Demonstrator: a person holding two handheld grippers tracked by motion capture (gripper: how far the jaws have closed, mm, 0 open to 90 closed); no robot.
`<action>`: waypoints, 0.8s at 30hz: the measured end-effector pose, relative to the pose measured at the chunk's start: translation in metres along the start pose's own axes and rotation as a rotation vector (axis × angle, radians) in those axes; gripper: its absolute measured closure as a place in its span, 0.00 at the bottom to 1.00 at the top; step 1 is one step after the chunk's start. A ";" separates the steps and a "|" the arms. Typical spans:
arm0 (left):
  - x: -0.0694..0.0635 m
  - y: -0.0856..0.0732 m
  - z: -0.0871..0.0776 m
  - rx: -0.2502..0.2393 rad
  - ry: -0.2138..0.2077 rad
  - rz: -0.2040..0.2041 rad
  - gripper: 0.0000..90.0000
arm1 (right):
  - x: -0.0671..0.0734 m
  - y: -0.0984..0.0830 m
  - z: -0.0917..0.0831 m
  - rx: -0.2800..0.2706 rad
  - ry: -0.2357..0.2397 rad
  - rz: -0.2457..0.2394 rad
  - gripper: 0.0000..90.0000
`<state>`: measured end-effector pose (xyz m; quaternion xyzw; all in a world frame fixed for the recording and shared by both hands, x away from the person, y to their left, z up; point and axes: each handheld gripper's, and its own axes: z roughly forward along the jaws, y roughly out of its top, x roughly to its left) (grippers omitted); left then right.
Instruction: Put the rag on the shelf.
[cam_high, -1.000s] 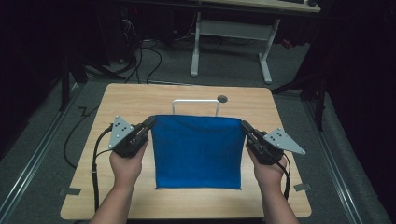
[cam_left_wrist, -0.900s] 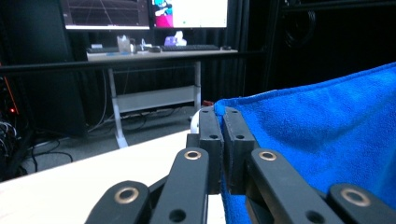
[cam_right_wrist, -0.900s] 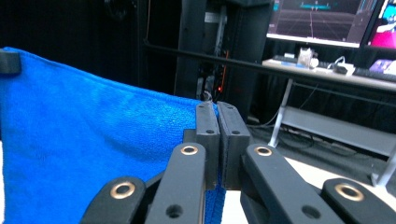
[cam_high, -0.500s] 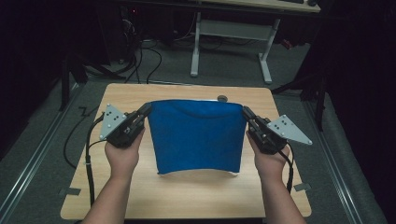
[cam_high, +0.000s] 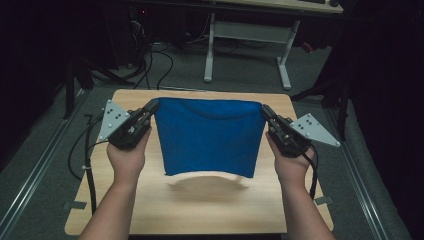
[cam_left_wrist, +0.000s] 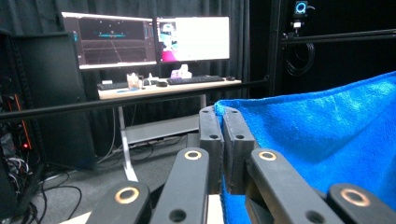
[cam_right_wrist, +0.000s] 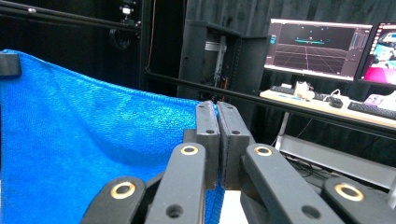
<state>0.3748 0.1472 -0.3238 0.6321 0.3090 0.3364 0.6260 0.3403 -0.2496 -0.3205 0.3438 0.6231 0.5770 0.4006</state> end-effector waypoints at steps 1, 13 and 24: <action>0.001 0.002 0.001 0.000 0.001 0.004 0.98 | -0.001 0.002 0.002 -0.001 0.001 0.000 0.99; 0.027 0.006 0.037 0.073 0.016 0.017 0.98 | -0.021 0.011 0.035 0.035 -0.020 0.021 0.99; 0.049 0.012 0.067 0.096 0.066 0.051 0.98 | -0.031 0.013 0.072 0.064 -0.036 0.027 0.99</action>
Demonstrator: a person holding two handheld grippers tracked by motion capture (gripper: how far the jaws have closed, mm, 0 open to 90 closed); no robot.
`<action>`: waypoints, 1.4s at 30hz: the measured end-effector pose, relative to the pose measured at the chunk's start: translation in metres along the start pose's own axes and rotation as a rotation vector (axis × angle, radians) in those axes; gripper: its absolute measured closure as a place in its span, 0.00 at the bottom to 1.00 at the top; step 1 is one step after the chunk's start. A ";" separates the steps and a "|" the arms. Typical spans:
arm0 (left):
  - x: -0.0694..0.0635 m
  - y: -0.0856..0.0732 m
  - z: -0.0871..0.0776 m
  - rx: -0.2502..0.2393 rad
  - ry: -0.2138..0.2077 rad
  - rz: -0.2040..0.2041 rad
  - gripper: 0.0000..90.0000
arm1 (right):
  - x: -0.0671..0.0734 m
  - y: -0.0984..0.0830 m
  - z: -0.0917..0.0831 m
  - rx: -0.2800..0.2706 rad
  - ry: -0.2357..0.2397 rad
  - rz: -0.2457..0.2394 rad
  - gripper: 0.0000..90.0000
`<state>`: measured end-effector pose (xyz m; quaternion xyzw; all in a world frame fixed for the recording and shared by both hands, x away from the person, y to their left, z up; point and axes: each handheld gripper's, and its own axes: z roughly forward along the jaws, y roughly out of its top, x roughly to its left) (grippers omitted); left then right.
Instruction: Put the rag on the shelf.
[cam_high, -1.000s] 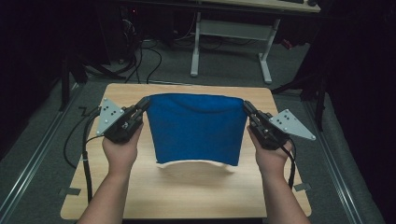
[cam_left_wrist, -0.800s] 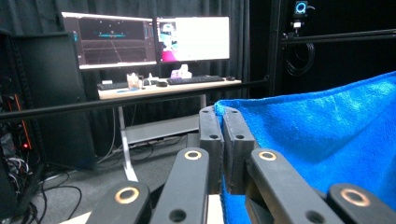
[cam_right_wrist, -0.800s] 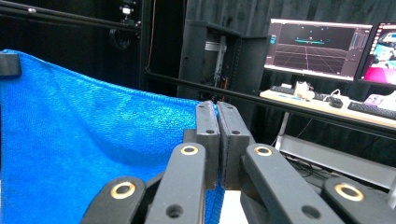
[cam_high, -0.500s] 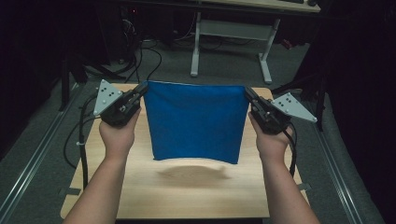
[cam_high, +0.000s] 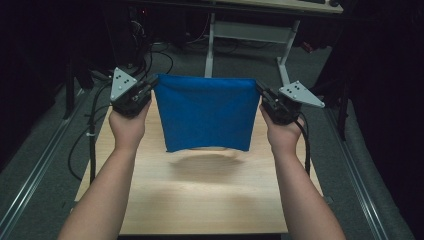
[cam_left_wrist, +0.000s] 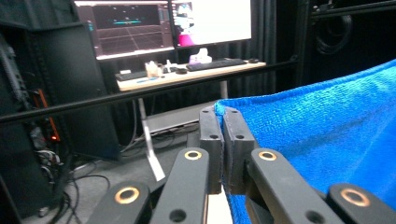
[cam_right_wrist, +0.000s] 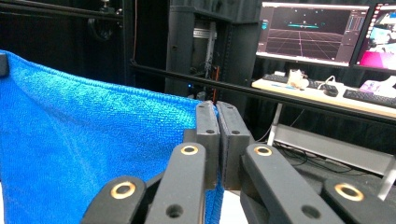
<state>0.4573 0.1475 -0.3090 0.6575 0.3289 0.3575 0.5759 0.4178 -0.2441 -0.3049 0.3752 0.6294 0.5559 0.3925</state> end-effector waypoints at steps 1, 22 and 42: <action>0.002 0.001 0.003 0.005 0.002 -0.001 0.98 | -0.001 0.001 0.003 0.004 -0.002 0.004 0.99; 0.020 -0.011 0.050 0.119 0.029 -0.001 0.98 | -0.017 -0.005 0.055 0.094 -0.063 -0.021 0.99; 0.012 -0.110 0.080 0.391 -0.066 -0.058 0.98 | -0.027 -0.090 0.076 0.318 -0.035 -0.010 0.99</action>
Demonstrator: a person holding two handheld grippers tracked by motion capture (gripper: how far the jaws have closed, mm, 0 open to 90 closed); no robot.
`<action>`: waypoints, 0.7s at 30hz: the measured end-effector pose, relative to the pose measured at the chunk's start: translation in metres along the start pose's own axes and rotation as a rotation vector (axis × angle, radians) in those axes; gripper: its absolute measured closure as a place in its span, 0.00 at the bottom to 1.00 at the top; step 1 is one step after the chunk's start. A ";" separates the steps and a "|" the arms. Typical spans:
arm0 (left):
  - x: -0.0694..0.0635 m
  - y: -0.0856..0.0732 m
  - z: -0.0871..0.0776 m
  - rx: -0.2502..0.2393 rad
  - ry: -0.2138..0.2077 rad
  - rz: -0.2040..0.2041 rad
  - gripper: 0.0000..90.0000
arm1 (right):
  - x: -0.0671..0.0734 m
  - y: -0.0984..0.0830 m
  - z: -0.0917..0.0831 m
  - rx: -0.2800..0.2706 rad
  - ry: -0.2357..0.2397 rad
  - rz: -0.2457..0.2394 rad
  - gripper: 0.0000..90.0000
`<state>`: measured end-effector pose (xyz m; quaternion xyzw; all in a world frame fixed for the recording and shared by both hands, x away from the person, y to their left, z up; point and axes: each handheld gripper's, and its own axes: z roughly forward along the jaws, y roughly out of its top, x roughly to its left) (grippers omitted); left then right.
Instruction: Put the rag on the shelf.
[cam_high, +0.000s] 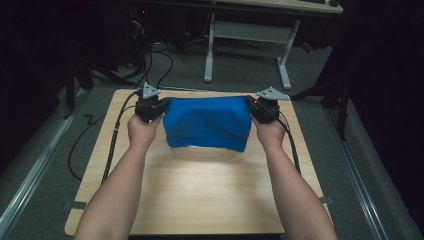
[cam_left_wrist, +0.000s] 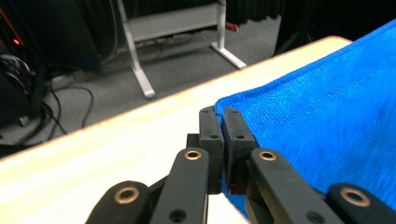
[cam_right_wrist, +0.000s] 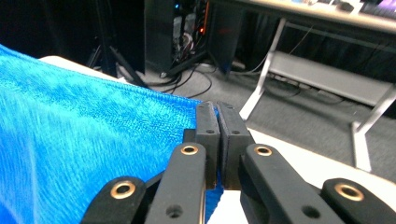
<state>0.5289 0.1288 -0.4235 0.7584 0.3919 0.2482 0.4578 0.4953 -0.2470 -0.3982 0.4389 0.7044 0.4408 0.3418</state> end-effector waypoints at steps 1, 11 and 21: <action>0.000 -0.004 0.001 0.005 -0.005 -0.004 0.98 | 0.000 -0.006 0.001 0.009 0.004 0.006 0.99; -0.008 -0.035 0.009 0.027 -0.069 -0.046 0.98 | 0.003 -0.039 0.008 0.052 0.050 0.043 0.99; -0.011 -0.059 0.016 0.073 -0.098 -0.071 0.98 | 0.008 -0.059 0.012 0.090 0.047 0.046 0.99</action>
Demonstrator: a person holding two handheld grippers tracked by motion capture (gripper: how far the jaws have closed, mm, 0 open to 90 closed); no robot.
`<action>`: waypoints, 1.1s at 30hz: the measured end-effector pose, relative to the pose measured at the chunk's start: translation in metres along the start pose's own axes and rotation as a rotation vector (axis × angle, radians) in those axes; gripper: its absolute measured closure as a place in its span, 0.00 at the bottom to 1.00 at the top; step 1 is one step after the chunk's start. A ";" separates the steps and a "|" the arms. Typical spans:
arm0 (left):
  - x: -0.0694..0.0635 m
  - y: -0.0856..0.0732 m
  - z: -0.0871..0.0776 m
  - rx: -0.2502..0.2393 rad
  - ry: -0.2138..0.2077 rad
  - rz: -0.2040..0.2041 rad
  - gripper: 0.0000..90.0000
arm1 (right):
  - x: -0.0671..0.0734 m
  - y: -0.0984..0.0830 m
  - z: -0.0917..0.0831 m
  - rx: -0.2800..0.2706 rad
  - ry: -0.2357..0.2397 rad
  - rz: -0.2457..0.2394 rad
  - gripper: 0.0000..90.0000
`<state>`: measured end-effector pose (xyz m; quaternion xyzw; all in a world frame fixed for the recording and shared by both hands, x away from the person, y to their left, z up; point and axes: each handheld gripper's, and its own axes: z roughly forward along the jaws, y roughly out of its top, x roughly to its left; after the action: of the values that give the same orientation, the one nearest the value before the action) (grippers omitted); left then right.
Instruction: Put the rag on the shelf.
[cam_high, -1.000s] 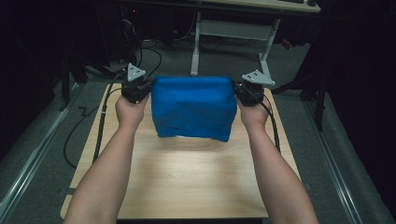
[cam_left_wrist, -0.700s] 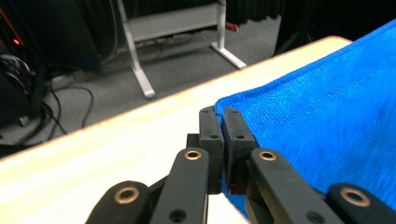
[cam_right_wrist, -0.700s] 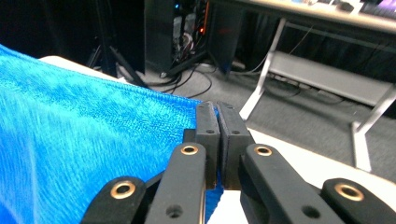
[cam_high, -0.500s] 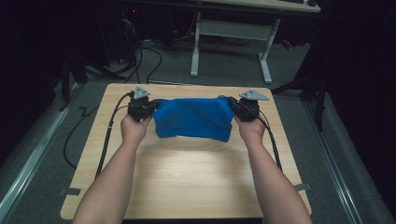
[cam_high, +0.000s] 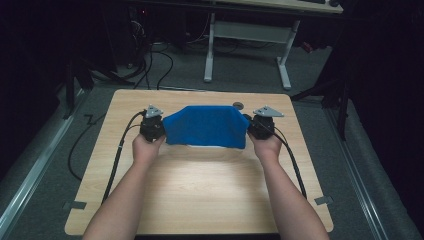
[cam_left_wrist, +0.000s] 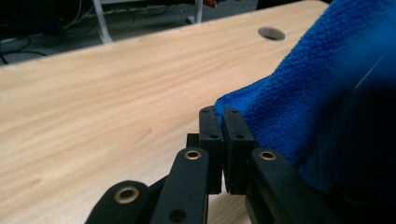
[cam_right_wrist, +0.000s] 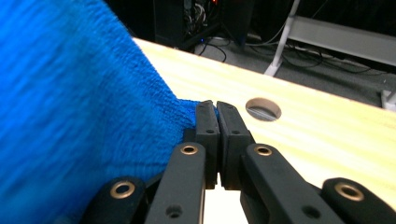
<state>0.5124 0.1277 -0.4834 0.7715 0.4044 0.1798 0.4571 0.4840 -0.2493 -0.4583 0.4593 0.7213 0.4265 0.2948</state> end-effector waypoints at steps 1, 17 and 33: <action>0.000 -0.002 0.001 0.001 0.001 0.000 0.98 | 0.000 -0.002 0.001 0.001 0.000 -0.004 0.99; 0.000 -0.023 0.001 0.009 -0.019 -0.025 0.97 | 0.002 -0.028 0.005 0.045 0.002 0.012 0.98; 0.005 -0.023 -0.017 -0.023 0.044 -0.079 0.72 | -0.005 -0.024 -0.008 0.036 -0.030 0.037 0.78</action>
<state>0.4942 0.1472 -0.4951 0.7454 0.4424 0.1830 0.4639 0.4692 -0.2615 -0.4752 0.4840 0.7157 0.4121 0.2893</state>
